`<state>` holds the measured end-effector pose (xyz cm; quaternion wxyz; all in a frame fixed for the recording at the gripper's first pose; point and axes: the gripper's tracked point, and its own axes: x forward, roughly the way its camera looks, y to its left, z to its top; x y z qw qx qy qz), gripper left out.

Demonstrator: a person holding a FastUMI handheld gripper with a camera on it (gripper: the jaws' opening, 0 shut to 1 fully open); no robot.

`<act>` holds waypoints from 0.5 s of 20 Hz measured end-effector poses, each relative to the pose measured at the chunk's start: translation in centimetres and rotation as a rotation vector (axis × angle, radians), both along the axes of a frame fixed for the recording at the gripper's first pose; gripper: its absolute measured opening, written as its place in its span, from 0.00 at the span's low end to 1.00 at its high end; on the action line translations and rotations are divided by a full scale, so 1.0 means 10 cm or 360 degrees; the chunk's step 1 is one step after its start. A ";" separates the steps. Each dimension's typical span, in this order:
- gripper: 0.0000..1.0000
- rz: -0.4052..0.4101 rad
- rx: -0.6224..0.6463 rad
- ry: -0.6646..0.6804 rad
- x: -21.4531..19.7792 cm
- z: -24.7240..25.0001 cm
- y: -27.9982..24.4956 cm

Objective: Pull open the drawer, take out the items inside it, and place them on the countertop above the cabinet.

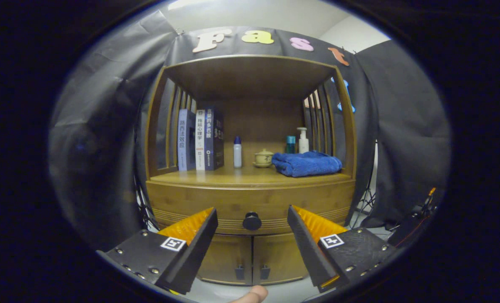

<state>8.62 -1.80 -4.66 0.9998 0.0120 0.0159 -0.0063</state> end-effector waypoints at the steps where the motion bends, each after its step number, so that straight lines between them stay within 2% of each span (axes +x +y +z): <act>1: 1.00 -0.0003 -0.0002 0.0016 0.10 -0.07 -0.02; 7: 1.00 0.0057 -0.0038 0.0168 0.66 -0.61 0.07; 10: 1.00 0.0003 -0.0021 0.0186 0.86 -0.74 0.00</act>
